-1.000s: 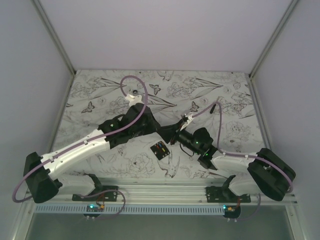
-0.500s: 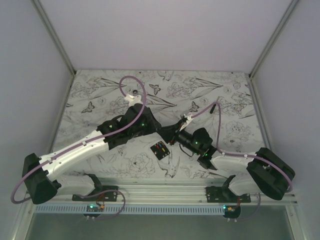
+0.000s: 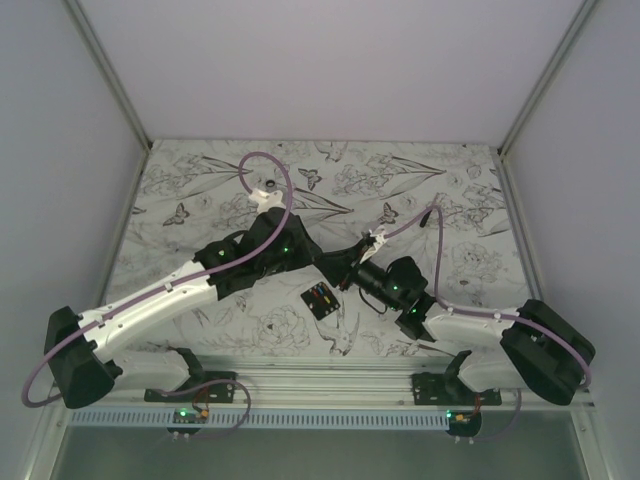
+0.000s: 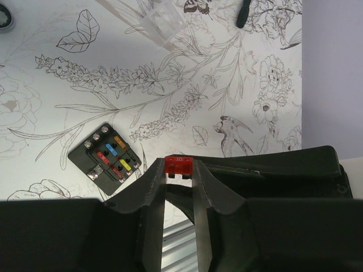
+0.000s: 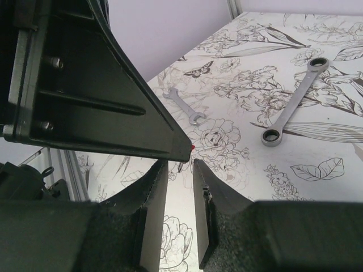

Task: Snap on the fuse box
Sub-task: Pick up the fuse from the center of the board.

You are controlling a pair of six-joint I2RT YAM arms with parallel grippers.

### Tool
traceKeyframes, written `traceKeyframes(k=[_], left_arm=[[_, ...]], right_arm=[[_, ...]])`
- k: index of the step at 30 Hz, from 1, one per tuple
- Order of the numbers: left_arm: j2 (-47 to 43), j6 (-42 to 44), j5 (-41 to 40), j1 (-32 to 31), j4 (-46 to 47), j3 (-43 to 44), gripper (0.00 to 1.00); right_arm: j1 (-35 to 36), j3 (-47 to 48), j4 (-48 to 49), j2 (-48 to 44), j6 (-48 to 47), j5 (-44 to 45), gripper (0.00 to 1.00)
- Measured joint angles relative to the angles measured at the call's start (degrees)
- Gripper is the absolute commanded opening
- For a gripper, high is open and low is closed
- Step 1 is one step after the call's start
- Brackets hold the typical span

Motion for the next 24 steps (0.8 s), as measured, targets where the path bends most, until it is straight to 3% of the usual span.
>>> traceKeyframes(k=[7, 11, 13, 19, 24], left_arm=[[0.00, -0.02, 0.15, -0.46, 0.13, 0.00, 0.22], [-0.02, -0.02, 0.15, -0.52, 0.28, 0.00, 0.23], [-0.04, 0.00, 0.13, -0.55, 0.31, -0.04, 0.30], [-1.99, 0.96, 0.07, -0.76, 0.31, -1.05, 0.44], [-5.33, 6.75, 0.46, -0.72, 0.22, -1.11, 0.53]], right_arm=[[0.04, 0.33, -0.02, 0.02, -0.66, 0.13, 0.19], [0.04, 0.37, -0.26, 0.02, -1.01, 0.35, 0.06], [0.04, 0.37, -0.52, 0.02, -1.16, 0.57, 0.00], [0.04, 0.55, -2.03, -0.66, -2.54, 0.57, 0.00], [-0.15, 0.85, -6.03, -3.58, -4.87, -0.37, 0.00]])
